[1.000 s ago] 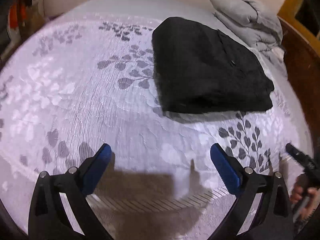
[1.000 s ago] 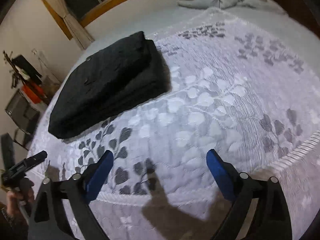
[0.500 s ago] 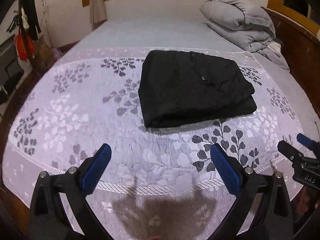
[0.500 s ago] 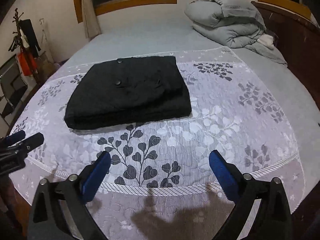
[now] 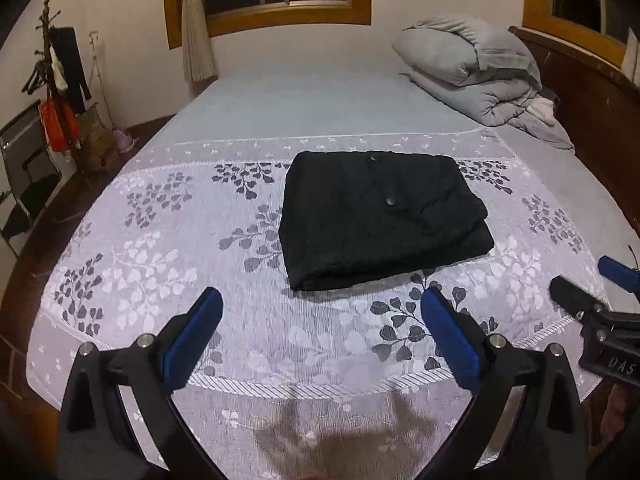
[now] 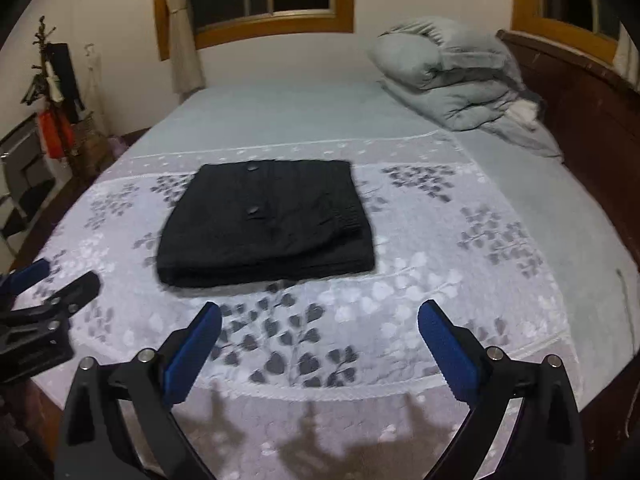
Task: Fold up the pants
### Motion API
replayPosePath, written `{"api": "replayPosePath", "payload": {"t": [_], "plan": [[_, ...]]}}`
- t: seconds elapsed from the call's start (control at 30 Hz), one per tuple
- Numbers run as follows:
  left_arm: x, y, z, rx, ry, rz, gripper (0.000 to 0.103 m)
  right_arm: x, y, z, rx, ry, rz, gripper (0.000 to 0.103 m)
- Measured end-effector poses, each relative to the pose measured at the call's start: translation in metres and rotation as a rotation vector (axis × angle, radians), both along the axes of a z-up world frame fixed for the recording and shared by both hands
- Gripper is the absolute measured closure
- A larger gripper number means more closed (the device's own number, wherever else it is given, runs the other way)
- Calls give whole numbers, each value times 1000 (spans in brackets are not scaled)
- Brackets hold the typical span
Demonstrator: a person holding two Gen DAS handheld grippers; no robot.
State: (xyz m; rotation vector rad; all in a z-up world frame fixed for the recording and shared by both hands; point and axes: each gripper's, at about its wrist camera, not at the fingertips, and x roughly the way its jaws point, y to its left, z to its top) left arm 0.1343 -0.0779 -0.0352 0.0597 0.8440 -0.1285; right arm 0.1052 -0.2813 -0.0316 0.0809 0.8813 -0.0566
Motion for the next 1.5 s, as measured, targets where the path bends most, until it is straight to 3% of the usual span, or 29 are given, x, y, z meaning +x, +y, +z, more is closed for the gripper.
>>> {"api": "replayPosePath", "payload": {"t": [0.5, 1.5], "plan": [[-20, 3, 10, -19, -11, -20, 4, -9, 14, 7, 29, 14, 30, 4], [-13, 7, 0, 4, 15, -18, 4, -2, 12, -3, 29, 40, 17, 4]]}}
